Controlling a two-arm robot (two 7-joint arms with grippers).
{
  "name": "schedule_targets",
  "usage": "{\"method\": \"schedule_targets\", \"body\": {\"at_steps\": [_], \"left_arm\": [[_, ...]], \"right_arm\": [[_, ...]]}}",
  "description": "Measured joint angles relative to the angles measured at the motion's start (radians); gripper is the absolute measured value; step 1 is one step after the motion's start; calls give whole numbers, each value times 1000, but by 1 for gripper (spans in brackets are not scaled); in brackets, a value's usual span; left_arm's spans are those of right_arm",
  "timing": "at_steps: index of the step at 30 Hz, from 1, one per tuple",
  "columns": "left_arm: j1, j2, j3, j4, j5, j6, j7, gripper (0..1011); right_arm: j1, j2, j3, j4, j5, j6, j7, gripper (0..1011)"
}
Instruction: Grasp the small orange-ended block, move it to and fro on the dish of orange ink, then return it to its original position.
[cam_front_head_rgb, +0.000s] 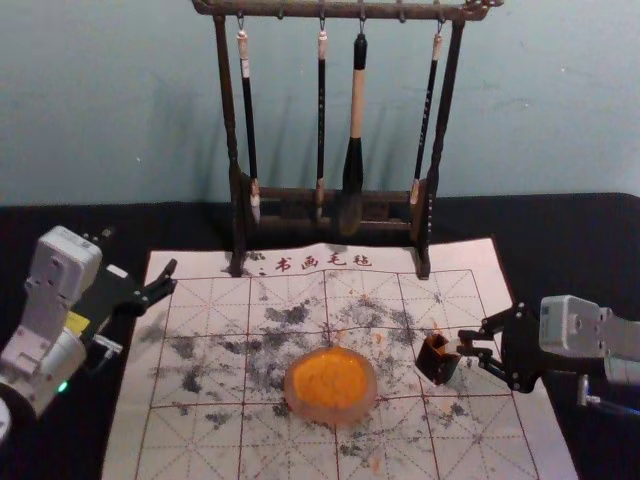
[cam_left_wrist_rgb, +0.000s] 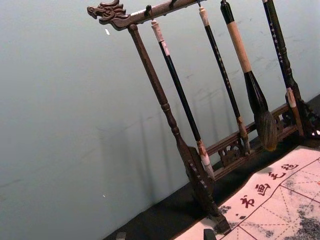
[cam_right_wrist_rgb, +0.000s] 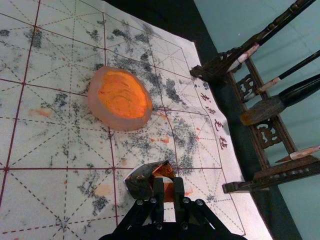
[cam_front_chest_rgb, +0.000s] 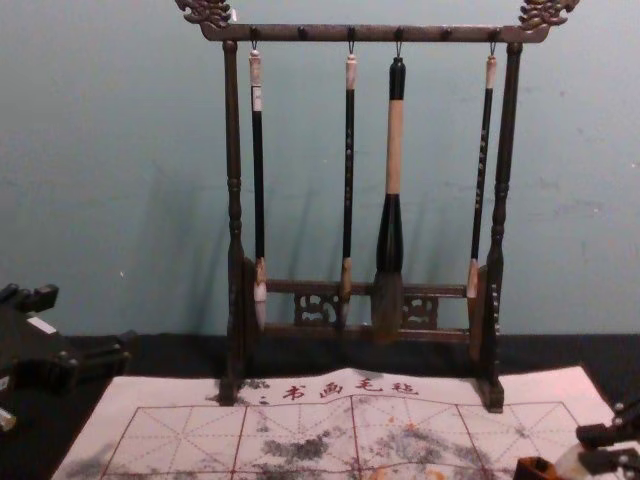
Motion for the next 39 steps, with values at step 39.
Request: {"method": "schedule_targets", "body": {"at_steps": [39], "left_arm": [[0, 0, 0, 0, 0, 0, 0, 1001]], "right_arm": [[-59, 83, 79, -147, 119, 40, 12, 85]]}}
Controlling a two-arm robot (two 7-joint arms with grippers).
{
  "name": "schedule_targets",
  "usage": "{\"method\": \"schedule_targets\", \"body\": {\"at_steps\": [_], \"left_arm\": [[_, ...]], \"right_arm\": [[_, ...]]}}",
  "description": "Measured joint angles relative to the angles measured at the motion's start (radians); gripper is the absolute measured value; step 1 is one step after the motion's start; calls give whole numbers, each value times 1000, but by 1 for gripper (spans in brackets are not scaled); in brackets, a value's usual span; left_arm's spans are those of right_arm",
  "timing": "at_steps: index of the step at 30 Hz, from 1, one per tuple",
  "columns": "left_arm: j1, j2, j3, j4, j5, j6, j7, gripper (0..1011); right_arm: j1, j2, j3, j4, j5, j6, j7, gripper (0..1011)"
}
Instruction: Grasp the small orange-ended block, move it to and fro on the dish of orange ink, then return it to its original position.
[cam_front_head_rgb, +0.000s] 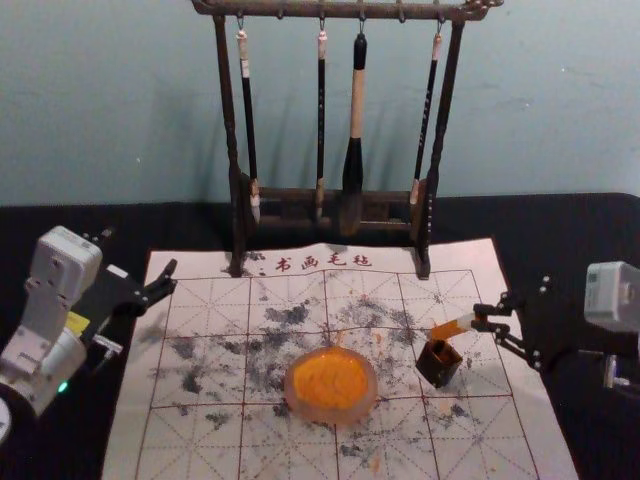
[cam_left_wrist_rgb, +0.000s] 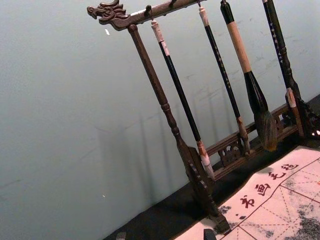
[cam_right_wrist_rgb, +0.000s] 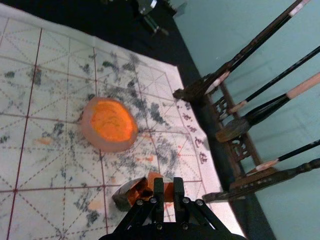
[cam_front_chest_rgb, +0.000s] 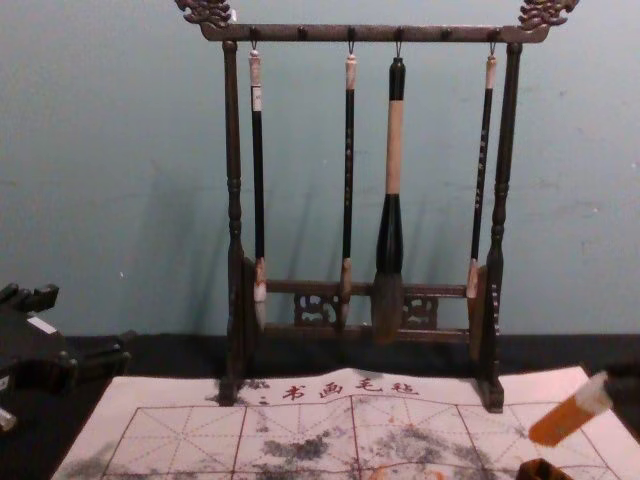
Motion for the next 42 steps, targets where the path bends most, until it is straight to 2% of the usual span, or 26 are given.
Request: {"method": "schedule_targets", "body": {"at_steps": [7, 12, 16, 22, 28, 31, 37, 38, 42], "left_arm": [[0, 0, 0, 0, 0, 0, 0, 1001], [0, 0, 0, 0, 0, 0, 0, 1001], [0, 0, 0, 0, 0, 0, 0, 1001], [0, 0, 0, 0, 0, 0, 0, 1001], [0, 0, 0, 0, 0, 0, 0, 1001], [0, 0, 0, 0, 0, 0, 0, 1002], [0, 0, 0, 0, 0, 0, 0, 1001], [0, 0, 0, 0, 0, 0, 0, 1001], [0, 0, 0, 0, 0, 0, 0, 1001]], "right_arm": [[-8, 6, 22, -31, 25, 7, -4, 85], [2, -8, 22, -35, 27, 24, -10, 85], [19, -39, 12, -42, 23, 75, -23, 85], [40, -65, -13, -53, 13, 118, -25, 85], [77, -96, -57, -81, -17, 210, -25, 85], [85, -105, -67, -93, -23, 255, -30, 85], [99, -125, -96, -127, -39, 384, -53, 85], [99, -125, -96, -127, -39, 384, -53, 85], [103, -140, -110, -143, -48, 456, -69, 85]]}}
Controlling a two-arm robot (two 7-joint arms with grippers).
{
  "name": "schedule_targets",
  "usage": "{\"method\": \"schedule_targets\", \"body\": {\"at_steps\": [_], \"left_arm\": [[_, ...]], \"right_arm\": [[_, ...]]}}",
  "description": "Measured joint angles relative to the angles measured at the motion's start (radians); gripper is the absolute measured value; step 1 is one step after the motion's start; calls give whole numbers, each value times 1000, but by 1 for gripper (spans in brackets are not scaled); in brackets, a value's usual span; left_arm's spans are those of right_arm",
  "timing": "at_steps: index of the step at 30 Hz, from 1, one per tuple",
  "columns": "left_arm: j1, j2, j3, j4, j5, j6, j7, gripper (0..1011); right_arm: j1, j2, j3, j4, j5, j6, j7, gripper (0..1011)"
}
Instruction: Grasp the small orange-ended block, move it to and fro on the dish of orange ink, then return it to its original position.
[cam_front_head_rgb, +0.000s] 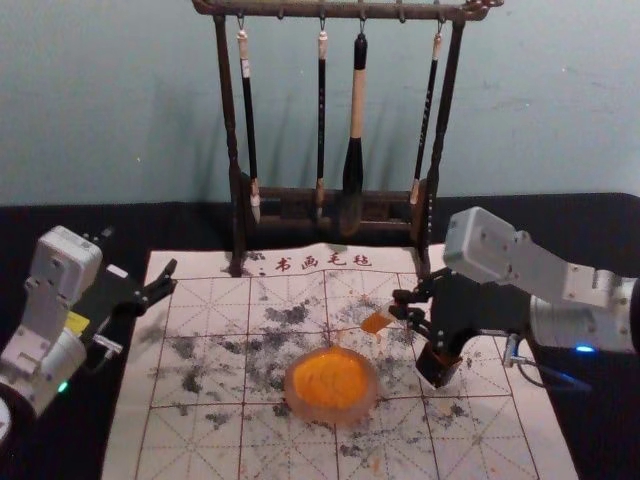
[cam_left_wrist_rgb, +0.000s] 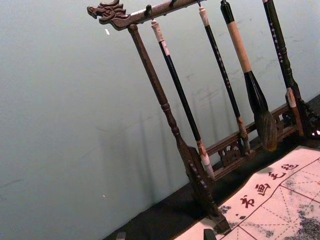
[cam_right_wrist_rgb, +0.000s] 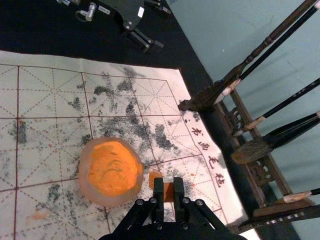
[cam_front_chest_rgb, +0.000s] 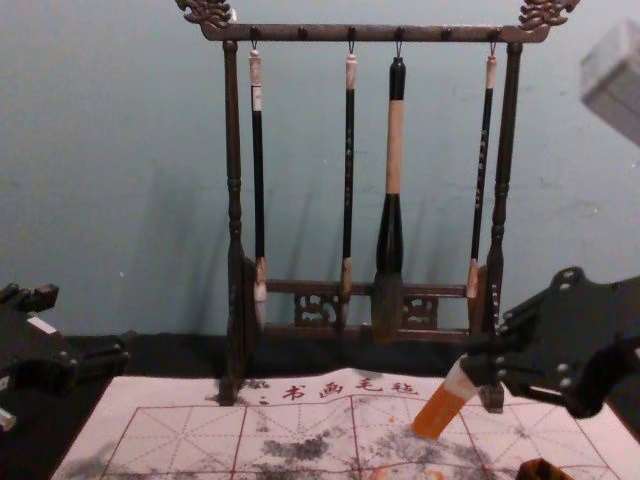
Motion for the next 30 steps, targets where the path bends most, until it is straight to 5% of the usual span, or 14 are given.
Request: {"method": "schedule_targets", "body": {"at_steps": [15, 30], "left_arm": [[0, 0, 0, 0, 0, 0, 0, 1001], [0, 0, 0, 0, 0, 0, 0, 1001]], "right_arm": [[-12, -85, -17, -11, 9, 134, -62, 85], [-27, -77, -49, -19, -15, 141, -47, 85]]}}
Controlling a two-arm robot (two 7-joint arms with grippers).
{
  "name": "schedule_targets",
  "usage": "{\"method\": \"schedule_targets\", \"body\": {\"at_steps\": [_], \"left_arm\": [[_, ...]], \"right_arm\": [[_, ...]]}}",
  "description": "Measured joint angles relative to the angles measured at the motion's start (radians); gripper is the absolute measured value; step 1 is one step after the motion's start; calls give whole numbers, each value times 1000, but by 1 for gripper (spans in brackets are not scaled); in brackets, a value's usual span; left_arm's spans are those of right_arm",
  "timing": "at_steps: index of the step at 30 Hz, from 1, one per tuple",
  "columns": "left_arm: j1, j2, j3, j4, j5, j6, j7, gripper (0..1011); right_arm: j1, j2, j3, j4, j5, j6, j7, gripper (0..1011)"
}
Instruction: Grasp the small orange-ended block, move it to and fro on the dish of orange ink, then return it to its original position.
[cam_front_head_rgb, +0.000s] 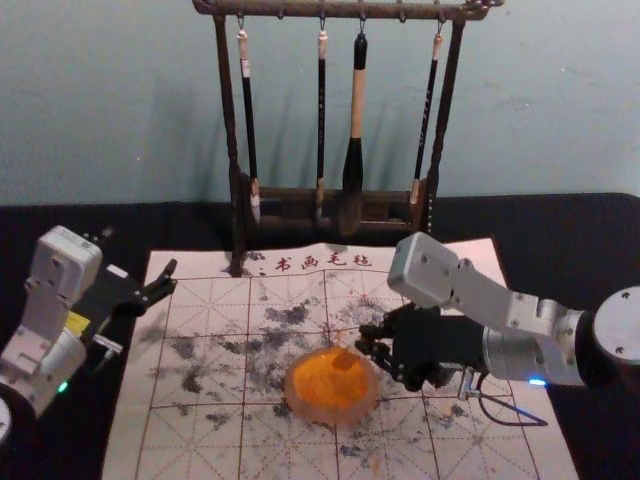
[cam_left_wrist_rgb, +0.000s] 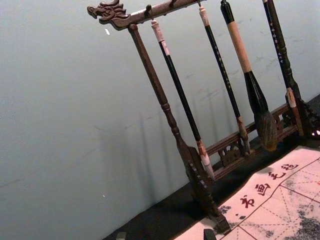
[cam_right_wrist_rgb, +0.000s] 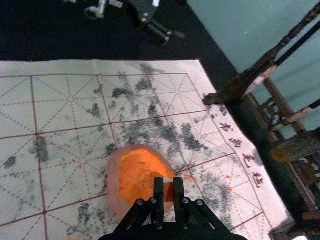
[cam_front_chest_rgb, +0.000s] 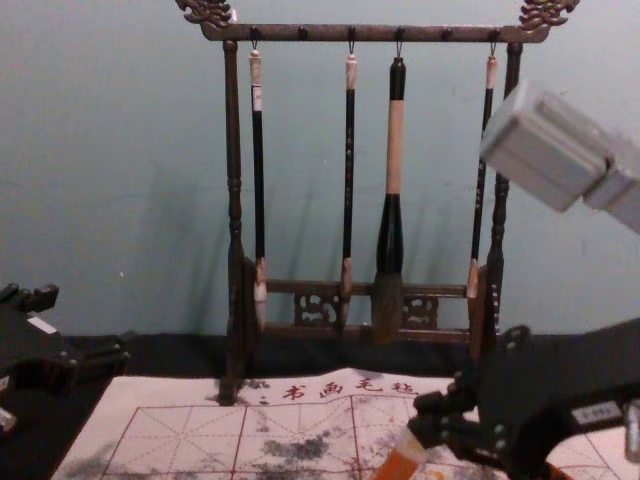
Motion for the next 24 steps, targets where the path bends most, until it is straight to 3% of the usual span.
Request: {"method": "schedule_targets", "body": {"at_steps": [12, 24], "left_arm": [[0, 0, 0, 0, 0, 0, 0, 1001], [0, 0, 0, 0, 0, 0, 0, 1001]], "right_arm": [[9, 14, -32, -9, -37, -1, 34, 85], [24, -8, -49, 18, -61, 4, 41, 85]]}}
